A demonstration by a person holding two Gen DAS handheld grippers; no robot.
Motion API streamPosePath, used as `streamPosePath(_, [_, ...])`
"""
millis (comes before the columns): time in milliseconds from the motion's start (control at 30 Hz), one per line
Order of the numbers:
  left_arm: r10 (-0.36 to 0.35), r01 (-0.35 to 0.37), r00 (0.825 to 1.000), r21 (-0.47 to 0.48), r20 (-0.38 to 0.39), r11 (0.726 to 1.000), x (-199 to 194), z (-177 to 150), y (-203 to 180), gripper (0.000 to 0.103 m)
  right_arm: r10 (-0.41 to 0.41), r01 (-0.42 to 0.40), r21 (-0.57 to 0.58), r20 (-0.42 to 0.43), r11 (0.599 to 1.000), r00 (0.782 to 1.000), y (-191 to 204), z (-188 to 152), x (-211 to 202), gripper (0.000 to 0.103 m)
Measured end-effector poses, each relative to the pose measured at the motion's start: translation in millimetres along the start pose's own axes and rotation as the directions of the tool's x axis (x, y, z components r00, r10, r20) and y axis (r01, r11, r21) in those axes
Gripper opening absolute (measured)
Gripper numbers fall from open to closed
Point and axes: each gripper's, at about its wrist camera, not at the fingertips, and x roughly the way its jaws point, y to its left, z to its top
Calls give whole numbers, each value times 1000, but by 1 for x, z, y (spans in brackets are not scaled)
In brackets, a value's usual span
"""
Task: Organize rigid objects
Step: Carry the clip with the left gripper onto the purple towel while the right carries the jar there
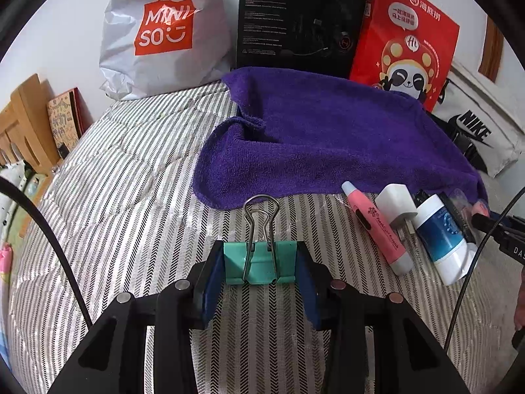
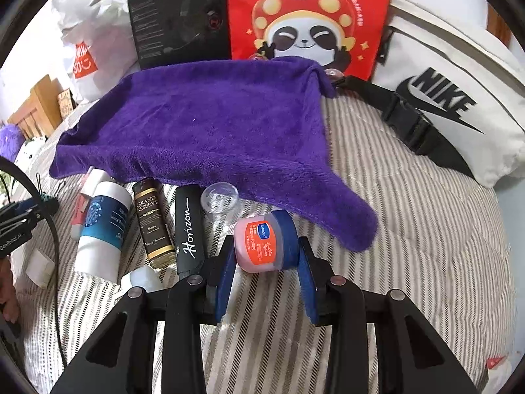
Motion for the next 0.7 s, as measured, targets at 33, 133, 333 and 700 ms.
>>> streamPosePath(33, [-6,6,1000,-5,-8,1000,-1,1,1,39,4,-4,11,2,1000,1000,-2,0,-4,36])
streamPosePath(133, [1,-1,1000,-6,-5,1000,-8,4,5,39,21,-21,29,12,999,1000,-5,0,-14,36])
streamPosePath(333, [-16,17,999,-15,34,1000,-31,23,15,39,41,-43,23,61,999,997,-2,13,-34,36])
streamPosePath(700, [-55,52,992,29,112,998,-44,93,17,39,57,-59,15,134,998,989,6,77,-48,36])
